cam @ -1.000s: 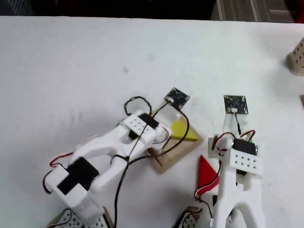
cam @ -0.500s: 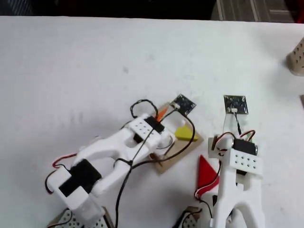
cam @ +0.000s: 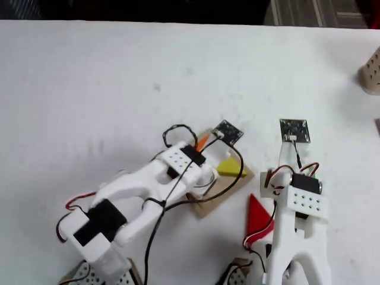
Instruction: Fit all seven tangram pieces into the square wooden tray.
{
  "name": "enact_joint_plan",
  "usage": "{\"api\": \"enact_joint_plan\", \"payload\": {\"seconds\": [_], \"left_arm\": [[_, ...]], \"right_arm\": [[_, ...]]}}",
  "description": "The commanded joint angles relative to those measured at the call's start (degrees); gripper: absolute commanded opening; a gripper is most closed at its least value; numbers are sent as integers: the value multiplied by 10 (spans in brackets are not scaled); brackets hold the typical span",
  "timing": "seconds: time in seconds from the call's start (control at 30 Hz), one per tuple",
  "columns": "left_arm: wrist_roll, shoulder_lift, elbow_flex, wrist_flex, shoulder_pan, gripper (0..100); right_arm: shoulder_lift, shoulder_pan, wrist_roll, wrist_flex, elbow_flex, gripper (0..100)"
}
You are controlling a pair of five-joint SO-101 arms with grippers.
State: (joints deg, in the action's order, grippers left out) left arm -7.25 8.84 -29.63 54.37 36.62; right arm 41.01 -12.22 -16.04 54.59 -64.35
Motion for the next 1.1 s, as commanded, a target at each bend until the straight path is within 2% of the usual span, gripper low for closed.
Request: {"api": "enact_joint_plan", "payload": {"seconds": [0.0, 0.2, 0.4, 0.53, 0.7, 0.87, 1.07], "left_arm": [[5, -20, 13, 18, -6, 21], [5, -109, -3, 53, -30, 21], [5, -202, -71, -4, -36, 23], [5, -241, -113, -67, -64, 23], [5, -234, -151, -207, -167, 24], [5, -205, -159, -296, -239, 24], [5, -178, -153, -323, -259, 23]], "right_arm": [[18, -3, -6, -8, 3, 39], [18, -3, -6, -8, 3, 39], [18, -4, -6, -8, 3, 39], [18, -21, -6, -20, 6, 39], [4, -76, -7, -38, 43, 39], [-105, -89, -98, 13, 142, 113], [-273, -109, -158, 23, 274, 176]]}}
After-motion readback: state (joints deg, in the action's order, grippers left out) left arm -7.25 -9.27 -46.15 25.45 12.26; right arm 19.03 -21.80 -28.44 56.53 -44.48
